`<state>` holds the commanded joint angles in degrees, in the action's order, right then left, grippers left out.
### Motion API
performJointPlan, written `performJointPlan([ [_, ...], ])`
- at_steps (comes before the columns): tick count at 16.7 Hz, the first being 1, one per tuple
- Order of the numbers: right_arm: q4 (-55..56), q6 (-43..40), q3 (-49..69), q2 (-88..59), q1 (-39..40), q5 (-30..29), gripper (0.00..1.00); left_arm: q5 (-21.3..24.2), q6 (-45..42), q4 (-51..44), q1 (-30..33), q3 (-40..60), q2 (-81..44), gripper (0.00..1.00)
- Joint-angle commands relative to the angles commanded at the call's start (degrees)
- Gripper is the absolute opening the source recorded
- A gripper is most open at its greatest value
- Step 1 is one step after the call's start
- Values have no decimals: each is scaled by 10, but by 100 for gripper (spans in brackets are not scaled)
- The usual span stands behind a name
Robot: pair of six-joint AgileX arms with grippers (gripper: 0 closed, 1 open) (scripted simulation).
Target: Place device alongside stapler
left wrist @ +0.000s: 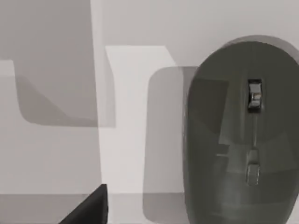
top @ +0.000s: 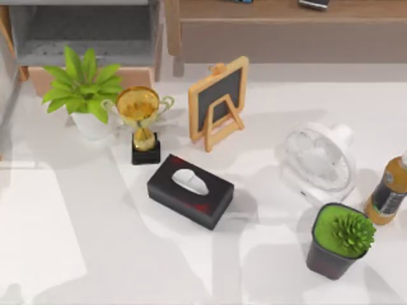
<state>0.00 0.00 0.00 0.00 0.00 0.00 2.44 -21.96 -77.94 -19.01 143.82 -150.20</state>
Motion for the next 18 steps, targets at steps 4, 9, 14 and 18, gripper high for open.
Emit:
performJointPlan([
  [4,0,0,0,0,0,0,100,0,-1,-1,1,3,-3,100],
  [9,0,0,0,0,0,0,100,1,-6,-5,-4,9,-8,100],
  [14,0,0,0,0,0,0,100,2,-9,-5,-6,8,-7,100],
  [18,0,0,0,0,0,0,100,1,-5,22,-5,-23,-2,100],
])
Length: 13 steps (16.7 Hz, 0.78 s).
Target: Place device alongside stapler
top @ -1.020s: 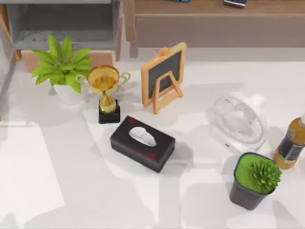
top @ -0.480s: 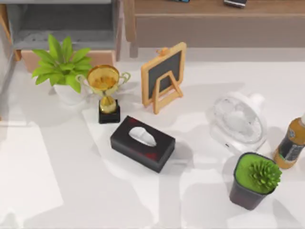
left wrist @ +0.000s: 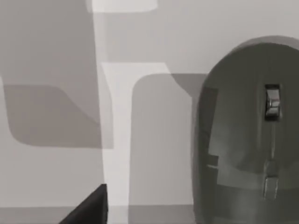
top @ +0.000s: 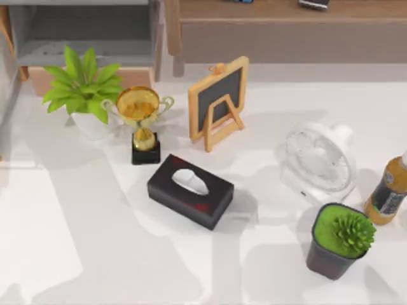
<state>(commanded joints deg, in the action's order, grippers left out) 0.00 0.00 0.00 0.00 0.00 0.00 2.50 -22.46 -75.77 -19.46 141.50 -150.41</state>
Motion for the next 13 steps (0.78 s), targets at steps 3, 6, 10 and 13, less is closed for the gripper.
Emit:
performJointPlan([
  [3,0,0,0,0,0,0,100,0,2,26,3,-23,0,100],
  [6,0,0,0,0,0,0,100,0,5,41,6,-34,-5,100],
  [10,0,0,0,0,0,0,100,0,5,41,6,-34,-5,92],
  [13,0,0,0,0,0,0,100,0,5,41,6,-34,-5,70],
])
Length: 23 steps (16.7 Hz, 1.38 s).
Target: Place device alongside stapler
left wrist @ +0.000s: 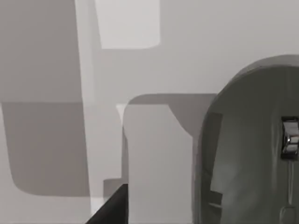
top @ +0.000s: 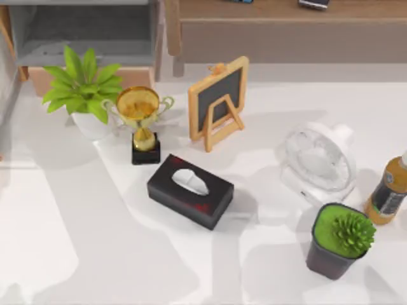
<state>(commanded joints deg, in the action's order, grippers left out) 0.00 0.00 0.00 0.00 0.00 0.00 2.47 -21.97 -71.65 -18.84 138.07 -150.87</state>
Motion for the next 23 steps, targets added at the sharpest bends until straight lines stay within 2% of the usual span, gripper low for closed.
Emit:
performJointPlan([
  [9,0,0,0,0,0,0,100,0,0,0,0,0,0,2],
  [19,0,0,0,0,0,0,100,0,-1,0,-2,0,0,0],
  [23,0,0,0,0,0,0,100,4,1,-8,-7,-13,39,0],
])
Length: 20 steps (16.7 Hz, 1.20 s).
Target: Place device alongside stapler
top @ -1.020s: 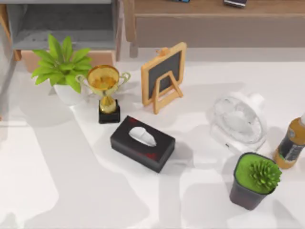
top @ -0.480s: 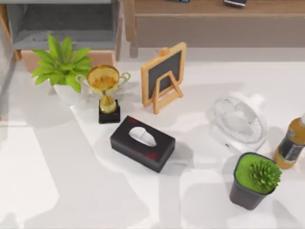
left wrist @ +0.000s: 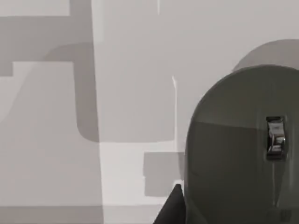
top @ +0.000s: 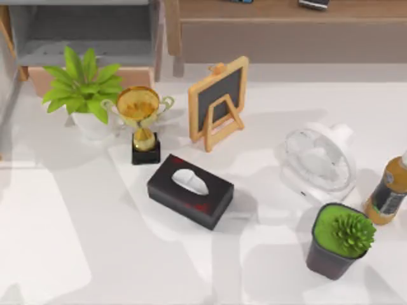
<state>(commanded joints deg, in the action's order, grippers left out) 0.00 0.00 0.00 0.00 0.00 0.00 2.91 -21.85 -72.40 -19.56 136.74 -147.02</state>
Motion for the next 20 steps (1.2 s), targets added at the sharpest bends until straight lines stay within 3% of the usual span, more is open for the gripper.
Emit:
performJointPlan([
  [10,0,0,0,0,0,0,100,8,-15,68,-14,-159,234,0],
  [20,0,0,0,0,0,0,100,-8,-55,161,-69,-446,452,0],
])
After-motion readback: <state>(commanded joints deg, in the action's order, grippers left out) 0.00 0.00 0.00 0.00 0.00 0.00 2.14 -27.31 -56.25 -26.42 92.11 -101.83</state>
